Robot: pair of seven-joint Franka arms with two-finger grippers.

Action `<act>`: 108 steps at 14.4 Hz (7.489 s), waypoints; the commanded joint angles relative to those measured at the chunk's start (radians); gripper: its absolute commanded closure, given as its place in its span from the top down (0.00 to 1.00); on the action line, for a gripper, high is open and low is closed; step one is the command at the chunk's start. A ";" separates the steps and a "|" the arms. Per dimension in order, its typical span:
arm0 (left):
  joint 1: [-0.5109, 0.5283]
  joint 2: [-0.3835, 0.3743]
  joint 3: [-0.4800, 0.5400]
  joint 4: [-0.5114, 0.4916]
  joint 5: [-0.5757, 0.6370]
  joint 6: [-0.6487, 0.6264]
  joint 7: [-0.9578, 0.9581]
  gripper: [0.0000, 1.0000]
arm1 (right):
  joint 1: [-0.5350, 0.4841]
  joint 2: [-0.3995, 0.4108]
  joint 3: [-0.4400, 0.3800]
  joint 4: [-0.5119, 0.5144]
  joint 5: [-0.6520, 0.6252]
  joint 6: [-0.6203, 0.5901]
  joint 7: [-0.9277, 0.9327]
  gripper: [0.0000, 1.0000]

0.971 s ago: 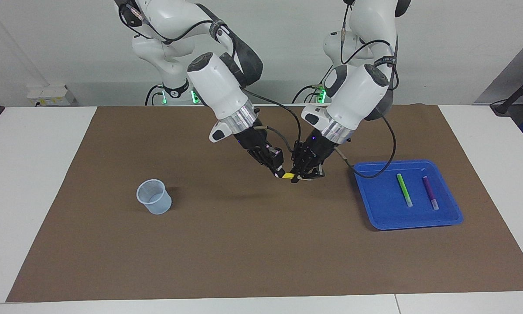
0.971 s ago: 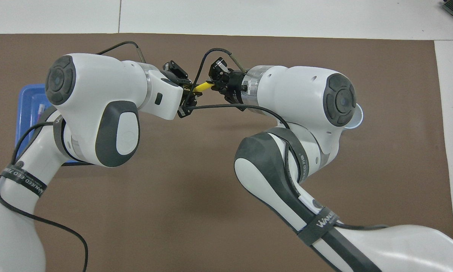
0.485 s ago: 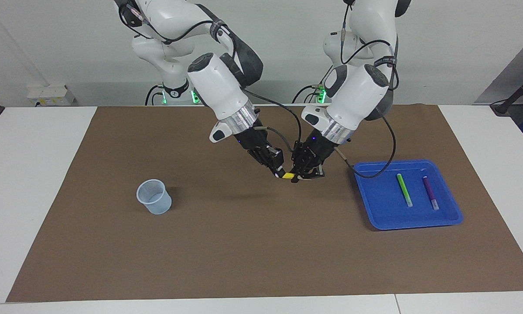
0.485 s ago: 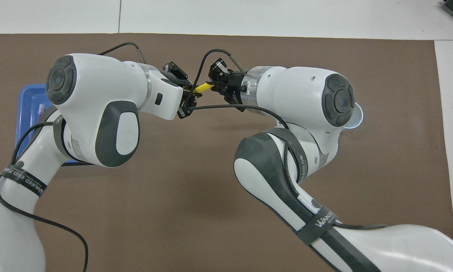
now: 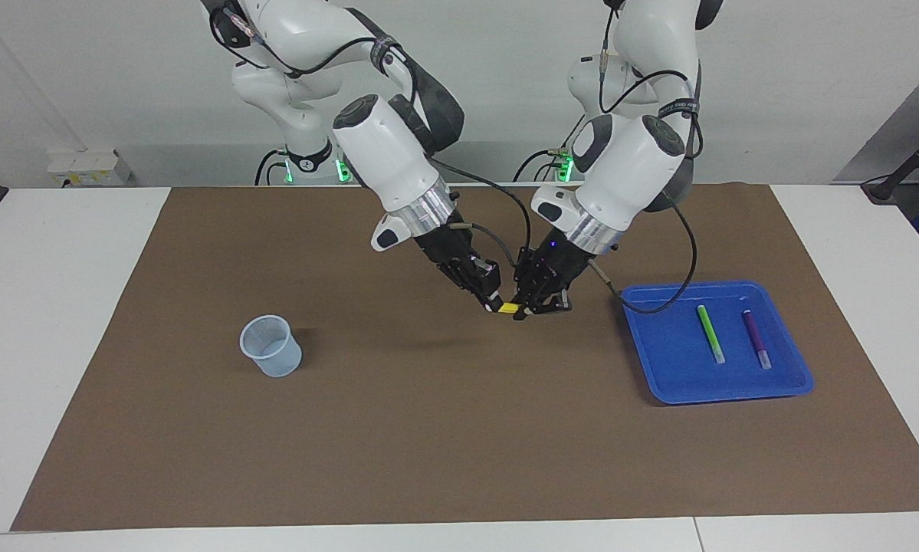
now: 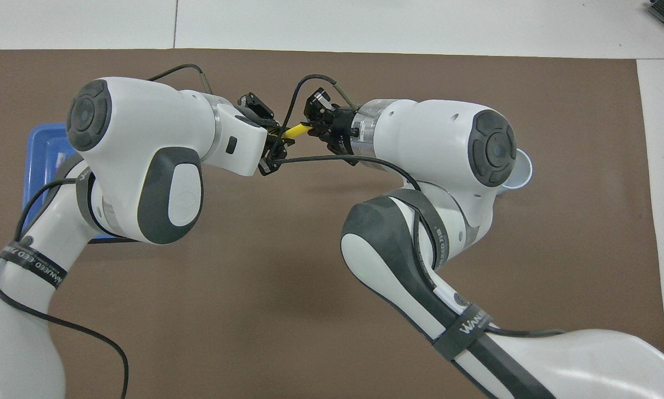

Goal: Right arm passes pens to left for tray arrangement

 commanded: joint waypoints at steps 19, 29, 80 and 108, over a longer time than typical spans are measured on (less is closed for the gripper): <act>0.311 -0.127 0.022 -0.199 0.118 -0.243 -0.607 0.00 | -0.388 -0.275 -0.006 0.005 -0.009 -0.703 -0.763 1.00; 0.391 -0.164 0.022 -0.365 0.313 -0.124 -0.948 0.00 | -0.534 -0.376 -0.007 0.002 -0.220 -0.990 -1.159 1.00; 0.400 -0.087 0.031 -0.127 0.344 -0.246 -1.040 1.00 | -0.539 -0.383 -0.004 0.003 -0.222 -1.006 -1.152 1.00; 0.222 -0.374 0.270 -0.044 0.347 -0.751 -1.033 1.00 | -0.540 -0.383 -0.006 0.002 -0.220 -1.004 -1.152 1.00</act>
